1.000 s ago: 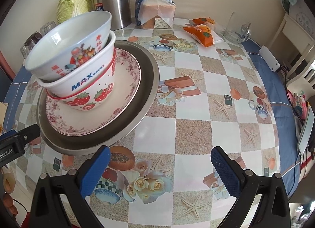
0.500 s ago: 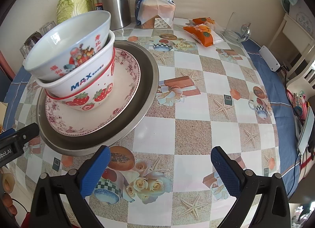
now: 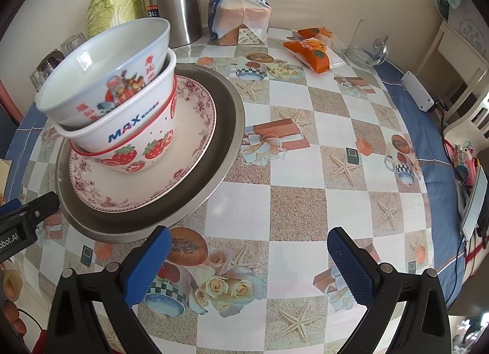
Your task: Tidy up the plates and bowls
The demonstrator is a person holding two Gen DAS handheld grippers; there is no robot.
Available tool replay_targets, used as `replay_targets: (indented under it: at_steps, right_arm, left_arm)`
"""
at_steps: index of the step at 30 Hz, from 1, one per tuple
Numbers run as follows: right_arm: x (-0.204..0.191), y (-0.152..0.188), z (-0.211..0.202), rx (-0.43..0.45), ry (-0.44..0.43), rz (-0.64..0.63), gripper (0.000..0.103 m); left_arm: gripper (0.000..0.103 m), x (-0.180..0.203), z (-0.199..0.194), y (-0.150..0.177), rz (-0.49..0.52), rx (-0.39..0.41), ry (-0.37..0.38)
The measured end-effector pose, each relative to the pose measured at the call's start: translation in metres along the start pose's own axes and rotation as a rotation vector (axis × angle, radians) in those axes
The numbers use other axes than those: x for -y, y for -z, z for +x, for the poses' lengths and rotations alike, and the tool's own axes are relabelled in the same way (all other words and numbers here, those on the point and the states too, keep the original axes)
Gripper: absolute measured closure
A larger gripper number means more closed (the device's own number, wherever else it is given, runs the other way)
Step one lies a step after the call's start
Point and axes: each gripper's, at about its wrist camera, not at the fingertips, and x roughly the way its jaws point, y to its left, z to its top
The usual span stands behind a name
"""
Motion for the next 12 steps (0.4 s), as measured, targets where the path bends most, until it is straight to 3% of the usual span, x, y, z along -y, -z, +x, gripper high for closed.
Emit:
replay_targets:
  at_steps: [12]
  right_arm:
    - [-0.0003, 0.0001, -0.0003, 0.0, 0.0, 0.0, 0.0]
  left_arm:
    - [0.006, 0.0024, -0.006, -0.0006, 0.004, 0.033, 0.004]
